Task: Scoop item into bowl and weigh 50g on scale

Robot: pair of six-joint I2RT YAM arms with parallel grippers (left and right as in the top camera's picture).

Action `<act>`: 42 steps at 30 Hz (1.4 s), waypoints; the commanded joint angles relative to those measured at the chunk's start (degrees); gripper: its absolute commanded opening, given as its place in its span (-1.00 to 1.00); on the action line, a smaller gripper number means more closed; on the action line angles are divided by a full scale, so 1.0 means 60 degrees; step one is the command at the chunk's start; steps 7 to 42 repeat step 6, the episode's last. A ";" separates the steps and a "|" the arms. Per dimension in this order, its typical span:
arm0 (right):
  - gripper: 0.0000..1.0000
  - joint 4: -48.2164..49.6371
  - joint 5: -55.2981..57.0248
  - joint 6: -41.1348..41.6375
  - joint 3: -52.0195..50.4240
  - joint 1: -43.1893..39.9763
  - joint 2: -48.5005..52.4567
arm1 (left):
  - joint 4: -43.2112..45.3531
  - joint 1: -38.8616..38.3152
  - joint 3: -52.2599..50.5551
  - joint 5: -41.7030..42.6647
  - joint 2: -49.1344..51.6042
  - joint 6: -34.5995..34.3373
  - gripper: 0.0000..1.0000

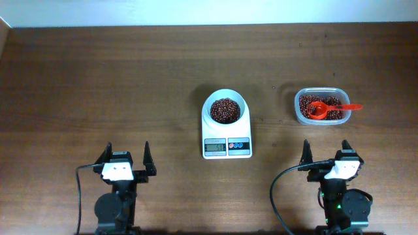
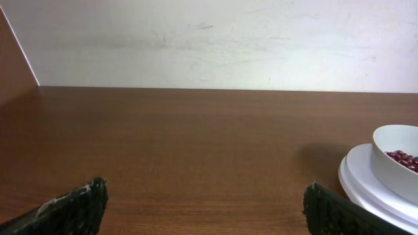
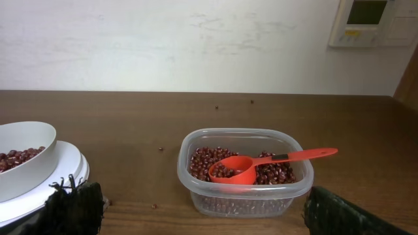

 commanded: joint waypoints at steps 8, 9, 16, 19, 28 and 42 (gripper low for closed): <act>0.98 -0.0055 0.0076 0.0047 -0.0047 -0.0051 -0.0051 | -0.0058 0.0047 -0.0022 0.0182 -0.0109 0.0208 0.98; 0.98 -0.0055 0.0076 0.0047 -0.0047 -0.0051 -0.0051 | -0.0058 0.0047 -0.0022 0.0182 -0.0109 0.0208 0.98; 0.98 -0.0055 0.0076 0.0047 -0.0047 -0.0051 -0.0051 | -0.0058 0.0047 -0.0022 0.0182 -0.0109 0.0208 0.98; 0.98 -0.0055 0.0076 0.0047 -0.0047 -0.0051 -0.0051 | -0.0058 0.0047 -0.0022 0.0182 -0.0109 0.0208 0.98; 0.98 -0.0055 0.0076 0.0047 -0.0047 -0.0051 -0.0051 | -0.0058 0.0047 -0.0022 0.0182 -0.0109 0.0208 0.98; 0.98 -0.0055 0.0076 0.0047 -0.0047 -0.0051 -0.0051 | -0.0058 0.0047 -0.0022 0.0182 -0.0109 0.0208 0.98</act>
